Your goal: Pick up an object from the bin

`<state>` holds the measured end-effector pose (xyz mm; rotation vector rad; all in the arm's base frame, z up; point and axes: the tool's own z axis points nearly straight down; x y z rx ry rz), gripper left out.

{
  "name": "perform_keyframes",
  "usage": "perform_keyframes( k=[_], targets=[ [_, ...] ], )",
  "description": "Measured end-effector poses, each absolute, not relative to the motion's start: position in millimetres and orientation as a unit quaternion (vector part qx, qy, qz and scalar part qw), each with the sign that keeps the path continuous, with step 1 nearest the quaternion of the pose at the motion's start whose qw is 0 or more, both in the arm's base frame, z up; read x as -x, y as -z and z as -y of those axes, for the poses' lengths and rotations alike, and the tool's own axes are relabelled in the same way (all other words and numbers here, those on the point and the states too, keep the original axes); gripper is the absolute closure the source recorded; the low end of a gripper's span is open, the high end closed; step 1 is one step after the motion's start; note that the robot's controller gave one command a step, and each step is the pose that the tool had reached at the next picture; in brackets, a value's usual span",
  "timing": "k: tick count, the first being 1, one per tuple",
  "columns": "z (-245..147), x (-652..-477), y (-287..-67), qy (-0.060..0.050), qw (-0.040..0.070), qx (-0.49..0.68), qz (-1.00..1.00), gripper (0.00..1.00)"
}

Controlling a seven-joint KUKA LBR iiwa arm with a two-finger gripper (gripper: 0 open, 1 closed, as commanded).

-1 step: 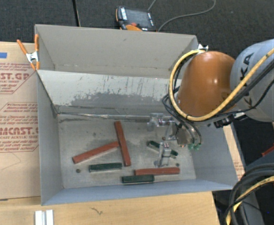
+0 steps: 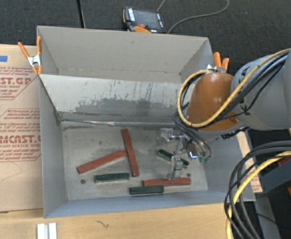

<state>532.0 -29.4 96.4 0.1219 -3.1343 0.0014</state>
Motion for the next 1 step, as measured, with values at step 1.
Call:
perform_keyframes(
  k=[1],
  targets=[
    [59.5,-548.8,-67.8,0.0,0.0,-0.048,0.999,0.0]
  ],
)
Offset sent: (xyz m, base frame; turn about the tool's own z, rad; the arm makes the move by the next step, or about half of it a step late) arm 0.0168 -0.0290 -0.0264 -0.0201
